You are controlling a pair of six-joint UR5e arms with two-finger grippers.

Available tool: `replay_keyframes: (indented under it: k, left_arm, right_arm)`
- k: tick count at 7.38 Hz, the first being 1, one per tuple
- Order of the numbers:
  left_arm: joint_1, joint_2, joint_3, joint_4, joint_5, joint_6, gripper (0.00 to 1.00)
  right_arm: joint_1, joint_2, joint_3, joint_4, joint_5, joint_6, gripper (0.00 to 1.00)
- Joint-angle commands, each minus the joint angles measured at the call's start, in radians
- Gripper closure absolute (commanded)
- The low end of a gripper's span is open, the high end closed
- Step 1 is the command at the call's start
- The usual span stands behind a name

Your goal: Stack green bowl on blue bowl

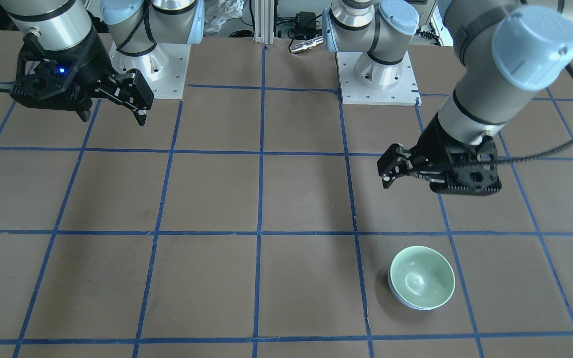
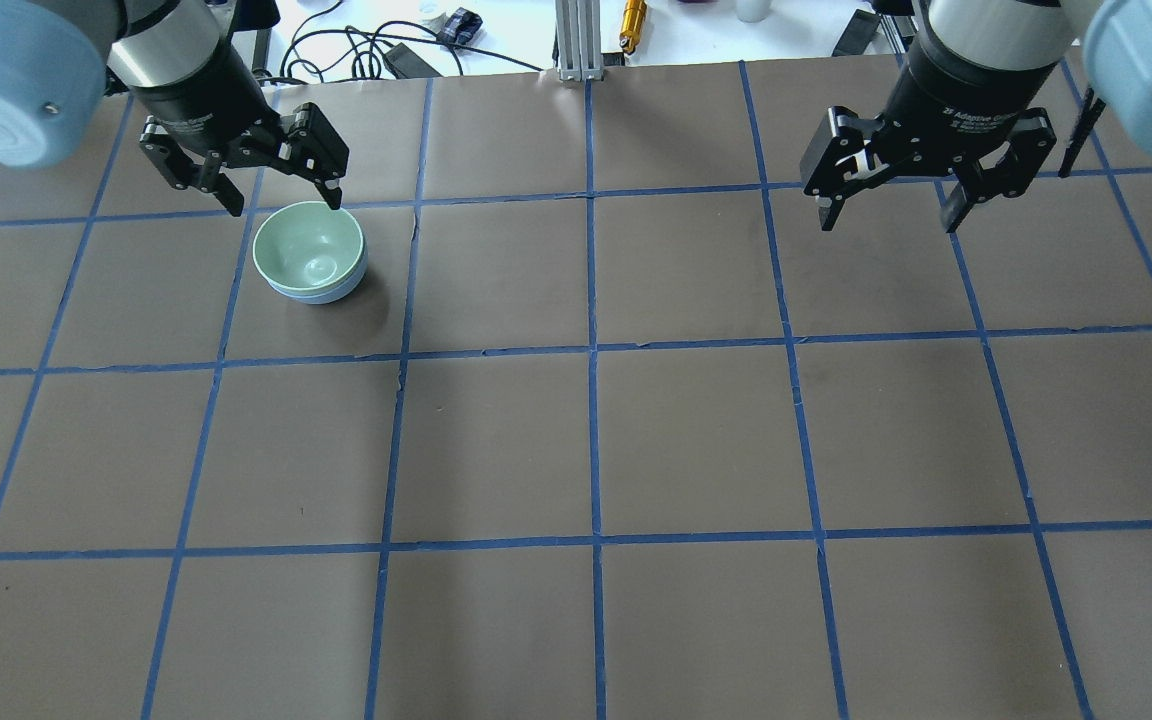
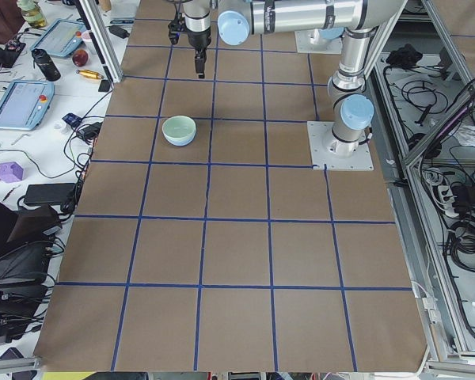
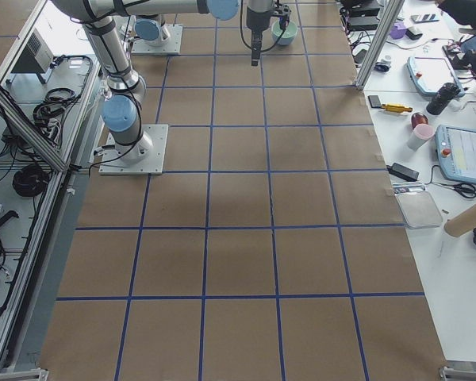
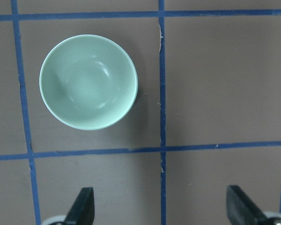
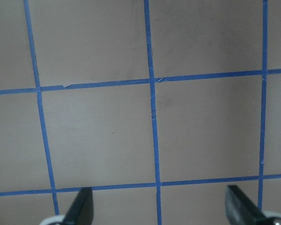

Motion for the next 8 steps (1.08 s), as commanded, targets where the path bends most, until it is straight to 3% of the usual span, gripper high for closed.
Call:
replay_keyframes:
  k: [1, 3, 8]
  left_arm:
    - [-0.009, 0.122, -0.008, -0.113, 0.005, -0.062, 0.00]
    - [-0.009, 0.164, -0.041, -0.099, 0.008, -0.082, 0.00]
    - [-0.012, 0.150, -0.049, -0.029, 0.008, -0.093, 0.00]
  right_arm:
    - [0.000, 0.000, -0.001, -0.001, 0.000, 0.000, 0.00]
    - [0.000, 0.000, -0.001, 0.000, 0.000, 0.000, 0.00]
    - [0.000, 0.000, -0.001, 0.000, 0.000, 0.000, 0.00]
